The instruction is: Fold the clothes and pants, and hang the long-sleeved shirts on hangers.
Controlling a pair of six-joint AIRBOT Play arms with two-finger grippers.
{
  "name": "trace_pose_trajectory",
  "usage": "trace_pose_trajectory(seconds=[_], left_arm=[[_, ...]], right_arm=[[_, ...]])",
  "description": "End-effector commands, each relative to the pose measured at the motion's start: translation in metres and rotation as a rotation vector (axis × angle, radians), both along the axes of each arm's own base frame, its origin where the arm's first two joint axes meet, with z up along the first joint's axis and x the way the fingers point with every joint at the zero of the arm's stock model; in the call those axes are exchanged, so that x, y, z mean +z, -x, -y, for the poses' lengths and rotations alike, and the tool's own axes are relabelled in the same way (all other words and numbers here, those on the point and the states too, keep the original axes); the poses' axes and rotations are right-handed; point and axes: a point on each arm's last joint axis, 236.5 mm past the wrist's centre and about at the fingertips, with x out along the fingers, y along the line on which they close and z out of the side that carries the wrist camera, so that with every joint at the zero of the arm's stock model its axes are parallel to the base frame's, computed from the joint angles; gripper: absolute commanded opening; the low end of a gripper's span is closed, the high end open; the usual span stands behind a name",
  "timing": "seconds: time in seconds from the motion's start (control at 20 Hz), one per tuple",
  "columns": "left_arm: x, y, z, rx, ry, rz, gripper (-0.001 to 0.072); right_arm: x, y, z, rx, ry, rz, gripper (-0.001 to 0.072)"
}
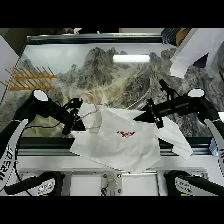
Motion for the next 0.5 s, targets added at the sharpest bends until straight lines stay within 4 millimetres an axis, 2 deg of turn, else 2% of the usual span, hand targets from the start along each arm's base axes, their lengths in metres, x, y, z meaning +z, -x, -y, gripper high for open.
trace_pose_trajectory(seconds=[0.0, 0.2, 0.45], left_arm=[[0.000, 0.001, -0.001, -0.002, -0.003, -0.004, 0.0013], [0.000, 0.001, -0.001, -0.002, -0.003, -0.004, 0.0013], [0.000, 0.000, -0.001, -0.001, -0.004, -0.003, 0.0014]], right_arm=[[0.000, 0.000, 0.000, 0.042, -0.023, 0.135, 0.0021], [0.000, -0.012, -0.002, 0.012, -0.028, 0.213, 0.0021], [0.022, -0.025, -0.008, -0.047, -0.119, 0.249, 0.0020]])
